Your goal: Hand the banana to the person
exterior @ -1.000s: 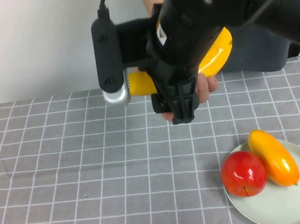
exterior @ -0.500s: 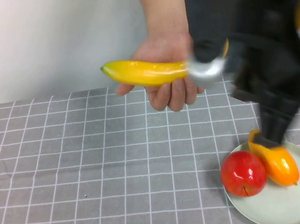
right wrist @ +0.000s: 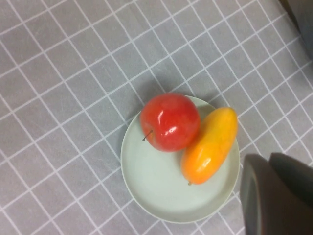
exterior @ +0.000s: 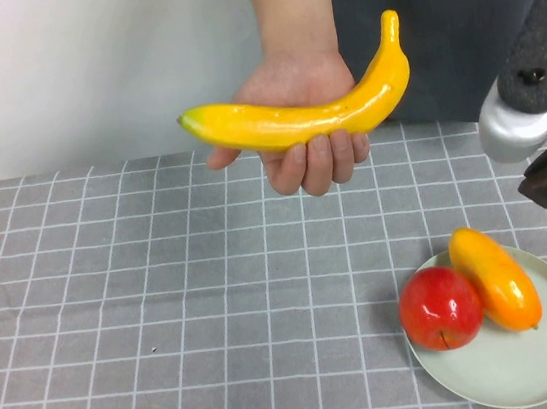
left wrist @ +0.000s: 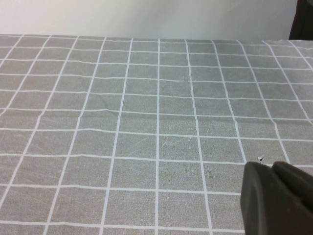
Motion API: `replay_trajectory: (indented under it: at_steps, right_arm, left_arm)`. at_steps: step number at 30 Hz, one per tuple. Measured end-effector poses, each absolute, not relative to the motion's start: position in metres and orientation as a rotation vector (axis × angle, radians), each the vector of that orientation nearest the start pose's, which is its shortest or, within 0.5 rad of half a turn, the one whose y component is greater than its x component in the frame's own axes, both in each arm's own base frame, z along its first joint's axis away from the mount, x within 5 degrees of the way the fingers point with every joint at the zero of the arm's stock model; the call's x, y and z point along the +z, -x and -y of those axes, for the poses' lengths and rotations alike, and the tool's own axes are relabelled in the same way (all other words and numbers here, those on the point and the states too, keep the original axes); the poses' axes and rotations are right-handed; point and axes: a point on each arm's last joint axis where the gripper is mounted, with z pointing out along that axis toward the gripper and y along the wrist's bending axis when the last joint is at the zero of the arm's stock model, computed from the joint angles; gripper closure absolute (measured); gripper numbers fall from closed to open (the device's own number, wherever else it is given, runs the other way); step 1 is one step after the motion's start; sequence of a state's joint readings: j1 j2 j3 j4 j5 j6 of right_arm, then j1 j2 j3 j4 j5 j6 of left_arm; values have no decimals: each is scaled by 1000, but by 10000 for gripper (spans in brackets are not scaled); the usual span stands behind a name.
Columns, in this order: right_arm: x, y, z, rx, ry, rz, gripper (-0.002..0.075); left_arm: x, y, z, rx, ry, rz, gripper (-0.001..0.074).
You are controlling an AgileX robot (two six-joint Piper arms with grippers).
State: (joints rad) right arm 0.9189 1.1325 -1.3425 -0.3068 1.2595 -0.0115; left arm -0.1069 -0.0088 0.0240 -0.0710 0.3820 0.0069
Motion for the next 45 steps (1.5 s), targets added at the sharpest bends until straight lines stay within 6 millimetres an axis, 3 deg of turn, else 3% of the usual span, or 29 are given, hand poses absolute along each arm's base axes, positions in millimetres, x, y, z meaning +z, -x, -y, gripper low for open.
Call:
replay_trajectory:
  at_steps: [6, 11, 14, 19, 24, 28, 34, 45]
  right_arm:
    - [405, -146, -137, -55, 1051, -2264, 733]
    - [376, -151, -97, 27, 825, -2292, 733]
    - [345, -142, -71, 92, 716, -2184, 733]
    - [279, -115, -36, 33, 557, -2013, 733]
    - [222, -86, -16, -23, 383, -1861, 733]
    - [196, -70, -10, -50, 295, -1729, 733]
    - [194, -57, -6, -24, 174, -1622, 733]
    - [173, -53, -4, -30, 134, -1855, 733]
  left_arm:
    - [171, -52, 8, -139, -63, -1881, 731]
    - [171, -52, 8, -139, -63, -1881, 731]
    - [171, -52, 8, -139, -63, -1881, 731]
    - [171, -52, 8, -139, -63, -1881, 731]
    - [171, -52, 8, -139, -63, -1881, 731]
    - [171, -52, 8, -139, -63, -1881, 731]
    - [171, -52, 8, -139, -63, -1881, 731]
    - [171, -52, 8, -143, -57, -1881, 731]
